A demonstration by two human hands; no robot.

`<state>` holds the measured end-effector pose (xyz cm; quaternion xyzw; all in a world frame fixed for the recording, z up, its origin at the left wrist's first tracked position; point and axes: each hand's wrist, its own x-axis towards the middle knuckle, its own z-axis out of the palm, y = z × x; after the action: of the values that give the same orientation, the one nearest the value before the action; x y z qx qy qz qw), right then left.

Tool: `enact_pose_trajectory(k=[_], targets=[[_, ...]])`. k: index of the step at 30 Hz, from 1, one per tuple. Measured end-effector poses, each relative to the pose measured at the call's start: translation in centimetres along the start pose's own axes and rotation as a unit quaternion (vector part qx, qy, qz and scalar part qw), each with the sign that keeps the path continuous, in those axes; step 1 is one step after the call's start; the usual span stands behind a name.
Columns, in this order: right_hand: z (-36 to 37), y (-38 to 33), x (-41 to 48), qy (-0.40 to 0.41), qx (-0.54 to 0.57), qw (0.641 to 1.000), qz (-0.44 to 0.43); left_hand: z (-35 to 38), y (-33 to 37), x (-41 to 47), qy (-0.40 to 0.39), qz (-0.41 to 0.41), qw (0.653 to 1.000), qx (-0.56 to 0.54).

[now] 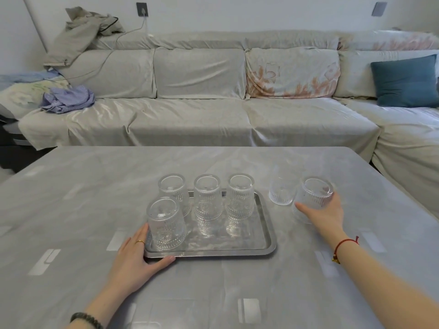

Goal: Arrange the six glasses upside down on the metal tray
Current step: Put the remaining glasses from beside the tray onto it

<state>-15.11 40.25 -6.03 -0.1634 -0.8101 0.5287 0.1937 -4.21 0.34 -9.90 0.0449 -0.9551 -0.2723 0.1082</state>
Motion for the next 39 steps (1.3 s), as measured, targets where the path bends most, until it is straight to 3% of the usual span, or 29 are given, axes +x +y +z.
enact_pose_trajectory(k=[4, 9, 13, 30, 39], targets=[[0.8, -2.0, -3.0, -0.03, 0.03, 0.997, -0.068, 0.0, -0.1, 0.0, -0.005, -0.008, 1.0, 0.008], [3.9, -4.8, -8.5, -0.184, 0.042, 0.972, -0.141, 0.3, -0.5, -0.1, -0.008, -0.019, 1.0, 0.019], [7.1, -6.1, -11.8, -0.23, 0.01, 0.957, -0.178, 0.5, -0.9, -0.1, -0.016, -0.03, 0.999, 0.019], [13.3, -6.3, -14.7, -0.233, -0.015, 0.966, -0.108, 0.8, -1.2, 0.1, -0.008, -0.005, 1.0, 0.005], [11.7, -5.6, -13.3, -0.319, 0.018, 0.941, -0.108, 0.6, -1.0, 0.1, -0.007, -0.011, 1.0, 0.006]])
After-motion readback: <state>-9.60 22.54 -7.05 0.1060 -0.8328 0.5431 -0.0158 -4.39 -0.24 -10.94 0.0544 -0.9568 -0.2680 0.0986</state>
